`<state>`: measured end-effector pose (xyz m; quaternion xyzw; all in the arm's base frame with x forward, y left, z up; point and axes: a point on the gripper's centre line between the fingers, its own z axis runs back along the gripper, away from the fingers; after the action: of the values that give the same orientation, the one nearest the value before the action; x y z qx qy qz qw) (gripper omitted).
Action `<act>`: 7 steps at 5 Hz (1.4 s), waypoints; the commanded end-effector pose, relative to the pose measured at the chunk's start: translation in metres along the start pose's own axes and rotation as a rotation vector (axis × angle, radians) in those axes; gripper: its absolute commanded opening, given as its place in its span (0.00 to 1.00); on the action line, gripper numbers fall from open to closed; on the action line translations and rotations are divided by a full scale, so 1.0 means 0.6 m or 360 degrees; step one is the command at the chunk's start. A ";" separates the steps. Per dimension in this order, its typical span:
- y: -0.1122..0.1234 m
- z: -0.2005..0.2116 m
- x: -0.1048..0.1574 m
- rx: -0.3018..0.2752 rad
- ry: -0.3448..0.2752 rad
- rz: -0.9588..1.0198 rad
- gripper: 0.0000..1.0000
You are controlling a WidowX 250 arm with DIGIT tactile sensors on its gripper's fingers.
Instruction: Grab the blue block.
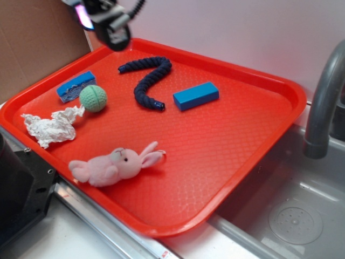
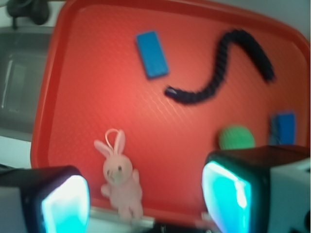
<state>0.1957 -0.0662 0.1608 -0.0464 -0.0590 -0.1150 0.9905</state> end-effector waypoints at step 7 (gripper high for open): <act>0.025 -0.229 0.127 0.0104 0.0110 -0.0133 0.00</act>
<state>0.2791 -0.0760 0.0226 -0.0027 -0.0090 -0.1536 0.9881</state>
